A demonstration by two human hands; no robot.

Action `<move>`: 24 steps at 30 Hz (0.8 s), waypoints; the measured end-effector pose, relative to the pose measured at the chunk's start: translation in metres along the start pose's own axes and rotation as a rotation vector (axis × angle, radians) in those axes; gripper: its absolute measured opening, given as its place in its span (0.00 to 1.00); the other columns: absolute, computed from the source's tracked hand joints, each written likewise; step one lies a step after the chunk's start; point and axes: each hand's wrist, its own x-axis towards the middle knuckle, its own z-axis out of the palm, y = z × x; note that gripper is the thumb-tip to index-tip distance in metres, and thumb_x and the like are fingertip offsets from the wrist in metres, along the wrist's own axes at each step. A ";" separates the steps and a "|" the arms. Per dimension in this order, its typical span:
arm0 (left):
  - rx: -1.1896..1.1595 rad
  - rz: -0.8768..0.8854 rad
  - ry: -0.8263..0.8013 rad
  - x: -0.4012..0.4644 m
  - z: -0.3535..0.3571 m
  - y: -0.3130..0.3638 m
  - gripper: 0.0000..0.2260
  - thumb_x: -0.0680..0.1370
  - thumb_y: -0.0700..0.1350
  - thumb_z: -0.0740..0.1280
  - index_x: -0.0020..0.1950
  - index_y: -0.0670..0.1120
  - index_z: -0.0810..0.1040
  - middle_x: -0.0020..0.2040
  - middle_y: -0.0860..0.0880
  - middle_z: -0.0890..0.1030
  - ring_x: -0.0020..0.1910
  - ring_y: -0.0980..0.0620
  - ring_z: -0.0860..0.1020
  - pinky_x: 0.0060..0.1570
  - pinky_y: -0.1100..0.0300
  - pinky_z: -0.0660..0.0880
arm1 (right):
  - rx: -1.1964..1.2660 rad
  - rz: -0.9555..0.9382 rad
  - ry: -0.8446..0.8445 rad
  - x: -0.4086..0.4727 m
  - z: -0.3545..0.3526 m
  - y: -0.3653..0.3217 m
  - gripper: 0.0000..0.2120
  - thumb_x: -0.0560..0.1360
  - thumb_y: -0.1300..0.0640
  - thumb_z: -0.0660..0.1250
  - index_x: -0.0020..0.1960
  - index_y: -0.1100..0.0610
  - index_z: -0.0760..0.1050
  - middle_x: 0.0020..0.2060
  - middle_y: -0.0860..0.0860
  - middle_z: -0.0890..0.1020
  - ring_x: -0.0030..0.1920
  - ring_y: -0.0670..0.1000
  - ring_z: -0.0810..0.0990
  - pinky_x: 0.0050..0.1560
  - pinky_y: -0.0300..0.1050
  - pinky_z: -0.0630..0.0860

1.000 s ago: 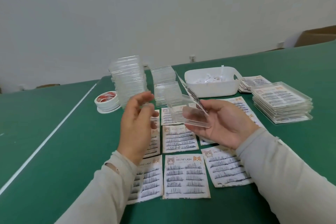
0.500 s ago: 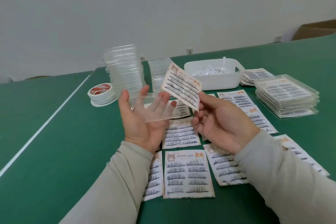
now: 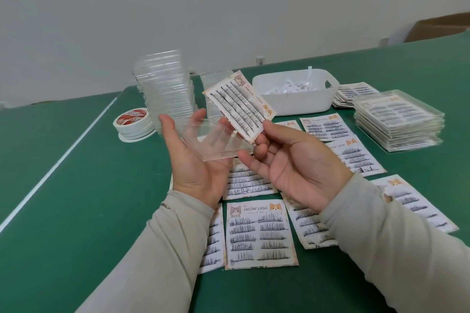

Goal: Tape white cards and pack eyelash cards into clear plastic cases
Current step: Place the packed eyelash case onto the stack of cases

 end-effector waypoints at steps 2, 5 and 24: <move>0.016 0.011 0.009 0.000 0.000 0.000 0.31 0.75 0.73 0.62 0.63 0.48 0.71 0.66 0.30 0.77 0.67 0.32 0.76 0.68 0.29 0.66 | -0.003 0.004 0.003 0.000 0.000 0.000 0.09 0.72 0.60 0.70 0.48 0.66 0.82 0.31 0.54 0.77 0.28 0.47 0.76 0.46 0.55 0.85; 0.035 0.028 0.010 -0.001 0.002 0.001 0.32 0.75 0.73 0.61 0.64 0.47 0.71 0.65 0.31 0.78 0.65 0.33 0.78 0.66 0.29 0.69 | -0.011 0.009 0.007 0.000 -0.001 -0.001 0.08 0.70 0.60 0.71 0.44 0.65 0.84 0.31 0.54 0.78 0.28 0.47 0.76 0.45 0.55 0.85; 0.145 0.108 0.073 -0.009 0.014 0.000 0.33 0.77 0.70 0.58 0.69 0.46 0.73 0.66 0.34 0.78 0.68 0.35 0.76 0.55 0.41 0.80 | -0.058 0.038 0.053 0.002 -0.004 -0.002 0.09 0.69 0.57 0.72 0.31 0.59 0.84 0.31 0.51 0.79 0.29 0.46 0.76 0.43 0.52 0.84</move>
